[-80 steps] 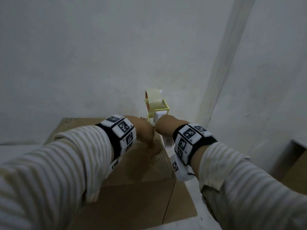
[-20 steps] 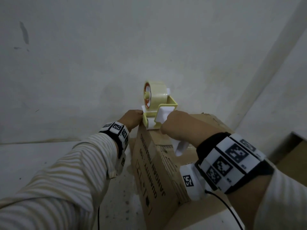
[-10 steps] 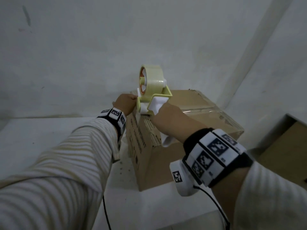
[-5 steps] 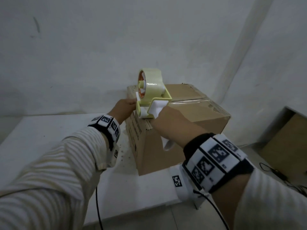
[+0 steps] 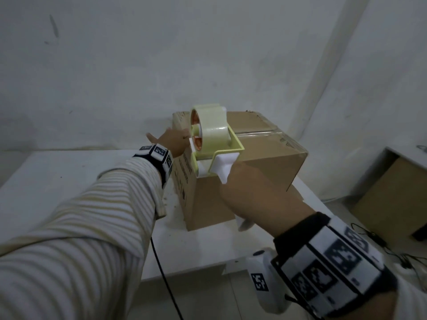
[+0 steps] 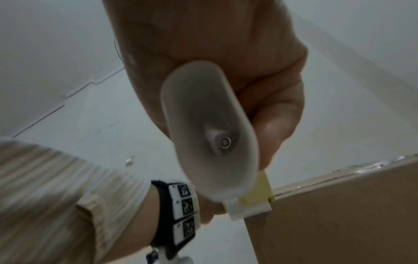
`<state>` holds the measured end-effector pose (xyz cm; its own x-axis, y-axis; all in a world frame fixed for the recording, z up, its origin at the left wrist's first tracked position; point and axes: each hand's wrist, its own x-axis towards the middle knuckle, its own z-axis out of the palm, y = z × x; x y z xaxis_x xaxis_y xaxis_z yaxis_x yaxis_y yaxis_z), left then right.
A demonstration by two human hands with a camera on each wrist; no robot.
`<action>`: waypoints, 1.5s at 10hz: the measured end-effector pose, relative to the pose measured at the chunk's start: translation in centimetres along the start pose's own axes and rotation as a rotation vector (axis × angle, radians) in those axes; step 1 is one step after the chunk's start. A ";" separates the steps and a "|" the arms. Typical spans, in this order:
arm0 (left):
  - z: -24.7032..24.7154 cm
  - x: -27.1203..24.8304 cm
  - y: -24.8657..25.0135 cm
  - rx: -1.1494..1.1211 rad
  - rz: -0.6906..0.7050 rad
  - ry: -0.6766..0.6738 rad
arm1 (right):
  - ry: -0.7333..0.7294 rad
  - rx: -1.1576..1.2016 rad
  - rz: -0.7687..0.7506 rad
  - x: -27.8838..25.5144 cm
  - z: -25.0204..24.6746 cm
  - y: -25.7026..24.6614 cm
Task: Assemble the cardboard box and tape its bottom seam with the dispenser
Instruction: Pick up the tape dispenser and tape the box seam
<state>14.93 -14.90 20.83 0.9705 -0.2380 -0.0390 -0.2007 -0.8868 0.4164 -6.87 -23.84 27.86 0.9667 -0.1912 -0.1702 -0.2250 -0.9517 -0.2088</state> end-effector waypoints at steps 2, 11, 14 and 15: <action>1.1 -2.6 -0.1 -0.054 0.088 -0.109 | -0.010 0.216 0.083 -0.1 0.1 0.5; 1.8 -7.6 -0.2 0.303 0.273 -0.082 | -0.020 0.522 0.194 -1.7 3.5 2.6; 2.1 -6.9 0.3 0.261 0.195 -0.032 | -0.097 0.439 0.250 -2.3 2.1 3.4; 3.0 -7.6 -0.2 0.216 0.220 0.020 | 0.076 0.482 0.179 -2.6 2.1 3.4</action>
<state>7.21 -14.10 18.34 0.9028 -0.4272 0.0498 -0.4276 -0.8792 0.2101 -10.39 -26.09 25.55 0.9099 -0.3748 -0.1775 -0.4012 -0.6874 -0.6053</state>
